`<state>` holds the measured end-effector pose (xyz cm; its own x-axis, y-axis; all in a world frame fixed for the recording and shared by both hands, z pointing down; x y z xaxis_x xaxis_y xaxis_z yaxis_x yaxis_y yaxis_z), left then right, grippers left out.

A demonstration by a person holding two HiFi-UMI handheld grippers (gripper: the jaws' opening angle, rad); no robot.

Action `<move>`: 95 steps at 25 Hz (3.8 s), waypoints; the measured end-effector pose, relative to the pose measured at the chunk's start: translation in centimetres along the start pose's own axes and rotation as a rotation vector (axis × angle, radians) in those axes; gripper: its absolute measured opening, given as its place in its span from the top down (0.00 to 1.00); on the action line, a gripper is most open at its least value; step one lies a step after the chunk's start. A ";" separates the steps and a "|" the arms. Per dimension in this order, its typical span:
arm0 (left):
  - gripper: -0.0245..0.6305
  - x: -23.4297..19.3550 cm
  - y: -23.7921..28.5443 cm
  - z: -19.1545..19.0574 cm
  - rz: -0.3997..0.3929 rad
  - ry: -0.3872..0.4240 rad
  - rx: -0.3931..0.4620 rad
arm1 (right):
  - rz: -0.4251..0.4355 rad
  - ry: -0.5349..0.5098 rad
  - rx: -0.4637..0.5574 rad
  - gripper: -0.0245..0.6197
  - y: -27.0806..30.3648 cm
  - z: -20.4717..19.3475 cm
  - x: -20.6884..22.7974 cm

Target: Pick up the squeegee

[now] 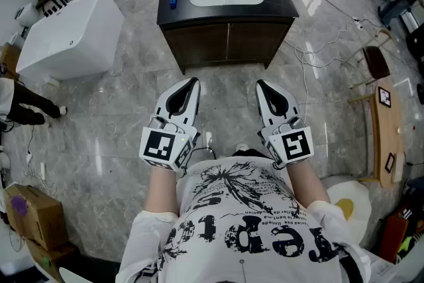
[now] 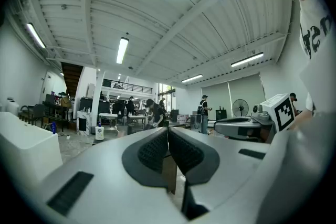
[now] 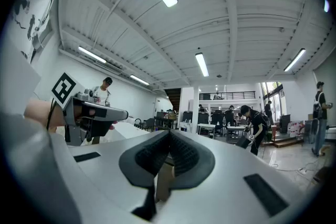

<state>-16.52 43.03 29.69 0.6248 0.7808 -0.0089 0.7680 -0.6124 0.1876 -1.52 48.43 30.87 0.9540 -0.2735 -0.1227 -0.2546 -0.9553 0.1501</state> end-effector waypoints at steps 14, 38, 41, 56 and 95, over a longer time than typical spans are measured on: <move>0.94 -1.4 -0.2 -0.5 -0.033 -0.017 0.005 | -0.023 0.012 -0.005 0.94 1.0 0.0 -1.3; 0.45 -18.1 20.5 0.6 0.234 -0.083 -0.025 | 0.131 0.067 -0.028 0.94 26.0 -1.0 14.6; 0.45 -21.1 26.7 2.2 0.262 -0.081 -0.035 | 0.154 0.047 -0.032 0.94 31.6 -0.2 19.3; 0.45 -32.8 45.1 1.2 0.363 -0.112 -0.184 | 0.239 0.085 -0.101 0.94 50.6 -1.7 31.5; 0.55 -67.7 68.0 -22.7 0.342 -0.391 -0.820 | 0.161 0.189 -0.469 0.94 89.5 -12.9 32.6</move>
<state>-9.75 -48.63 65.36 0.9124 0.3897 -0.1248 0.2920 -0.4065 0.8657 8.81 -44.52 52.93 0.9316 -0.3463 0.1102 -0.3431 -0.7382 0.5808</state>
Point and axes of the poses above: the fingertips, and each gripper's own axes: y forward along the fingers, x to its right, z out of its top, the point moved 2 cm from there along -y, backward along the fingers, and after that the axes turned 10 degrees about -x, right-handed, at the moved point
